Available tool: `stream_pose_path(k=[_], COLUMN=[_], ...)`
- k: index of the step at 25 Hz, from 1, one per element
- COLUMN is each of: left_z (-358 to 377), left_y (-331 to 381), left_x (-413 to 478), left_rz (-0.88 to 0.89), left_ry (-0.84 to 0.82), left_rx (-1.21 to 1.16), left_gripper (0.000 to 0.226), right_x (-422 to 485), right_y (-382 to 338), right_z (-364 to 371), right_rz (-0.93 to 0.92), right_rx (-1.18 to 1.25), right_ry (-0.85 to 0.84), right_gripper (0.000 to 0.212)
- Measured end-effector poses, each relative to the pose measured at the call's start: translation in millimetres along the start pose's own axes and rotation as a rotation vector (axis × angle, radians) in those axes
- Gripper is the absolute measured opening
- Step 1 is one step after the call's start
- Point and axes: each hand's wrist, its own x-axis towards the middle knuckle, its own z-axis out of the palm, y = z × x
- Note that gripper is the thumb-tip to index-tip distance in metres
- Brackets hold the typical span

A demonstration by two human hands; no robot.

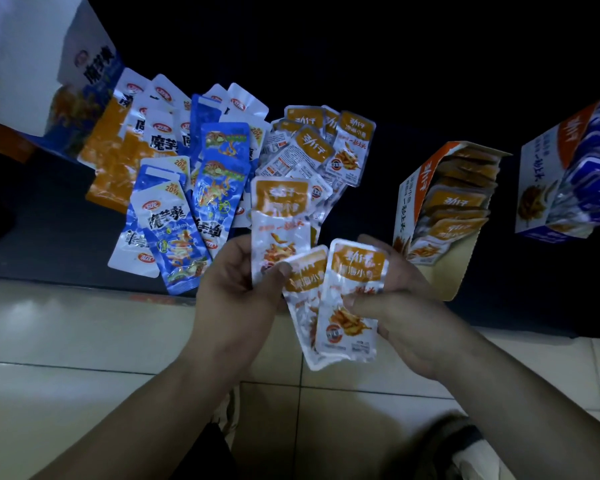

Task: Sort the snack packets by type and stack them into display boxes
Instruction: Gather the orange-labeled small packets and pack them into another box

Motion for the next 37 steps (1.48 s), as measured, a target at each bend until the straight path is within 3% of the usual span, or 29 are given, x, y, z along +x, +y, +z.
stream_pose_path(k=[3,5,9,13,17,21,23,27,30,34,37], left_z=[3,8,3,-7,9,7,10,21,29,32,32], left_y=[-1,-4,-10,-11,-11,-20,-17,-15,-14,-16,-13], left_x=[-1,-2,1,0,-11,-14,-15,-19,-28,-35,-36], left_rz=[-0.022,-0.021,0.029,0.056,-0.035,0.264,0.363,0.24,0.23,0.323,0.208], left_ry=[-0.011,-0.042,-0.014,0.033,-0.134,-0.16,-0.131,-0.22,-0.281,-0.316,-0.315], left_rx=[-0.031,0.005,0.057,0.09,0.086,0.6,0.659,0.407,0.475,0.678,0.517], left_gripper=[0.019,0.014,0.013,0.005,0.027,0.025,0.026,0.046,0.07,0.083,0.075], right_x=[-7,-5,-2,-3,-9,-10,-13,-20,-20,-18,-16], right_y=[0,2,1,-3,-14,-18,-17,-18,-16,-14,-16], right_z=[-3,1,2,-2,14,23,21,25,29,30,24], right_rz=[0.043,0.039,-0.013,-0.077,-0.115,-0.15,-0.181,-0.229,-0.248,-0.273,-0.31], right_rx=[-0.059,-0.084,-0.175,-0.091,0.001,0.091,0.107,0.146,0.183,0.129,0.136], right_ry=[-0.126,-0.123,0.032,0.2,0.143,0.103,0.097,0.102,0.124,0.129,0.138], right_gripper=[0.094,0.092,0.067,0.046,0.056,0.082,0.089,0.07,0.053,0.062,0.058])
